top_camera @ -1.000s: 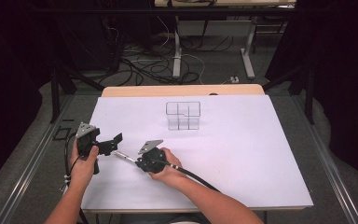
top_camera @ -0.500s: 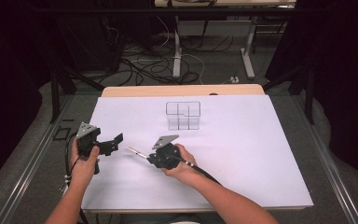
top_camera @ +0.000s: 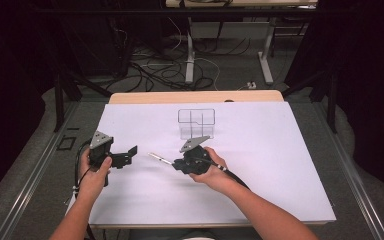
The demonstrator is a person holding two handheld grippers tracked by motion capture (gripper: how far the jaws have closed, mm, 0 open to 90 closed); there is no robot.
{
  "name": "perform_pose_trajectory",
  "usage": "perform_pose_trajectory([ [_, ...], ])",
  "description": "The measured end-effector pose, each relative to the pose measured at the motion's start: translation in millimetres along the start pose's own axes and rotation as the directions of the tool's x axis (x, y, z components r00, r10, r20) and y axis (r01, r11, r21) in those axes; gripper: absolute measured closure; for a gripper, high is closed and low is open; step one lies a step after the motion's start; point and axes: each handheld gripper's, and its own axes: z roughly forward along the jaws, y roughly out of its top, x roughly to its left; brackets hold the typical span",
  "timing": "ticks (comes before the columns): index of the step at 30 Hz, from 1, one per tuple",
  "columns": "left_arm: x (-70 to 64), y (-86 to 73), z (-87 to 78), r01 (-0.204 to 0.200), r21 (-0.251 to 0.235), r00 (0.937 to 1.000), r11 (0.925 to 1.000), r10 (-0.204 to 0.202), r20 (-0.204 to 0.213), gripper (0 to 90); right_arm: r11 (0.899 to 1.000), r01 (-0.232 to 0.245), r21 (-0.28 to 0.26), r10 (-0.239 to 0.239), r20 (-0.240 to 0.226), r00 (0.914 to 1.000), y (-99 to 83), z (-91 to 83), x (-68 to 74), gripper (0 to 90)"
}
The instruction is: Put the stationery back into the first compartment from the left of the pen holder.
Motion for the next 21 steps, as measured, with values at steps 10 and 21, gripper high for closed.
perform_pose_trajectory([
  [10,-12.0,6.9,-1.2,-0.091,-0.005,0.9945,0.9959,0.091,0.051,0.2,0.999,0.017,0.032,-0.017,0.012,0.9998,5.9,-26.4,-18.3,80.8],
  [21,-39.7,16.3,2.8,-0.291,0.011,0.9565,0.9568,0.290,0.032,8.9,1.000,-0.004,0.031,0.002,0.044,0.9990,8.7,-41.9,-32.0,80.8],
])
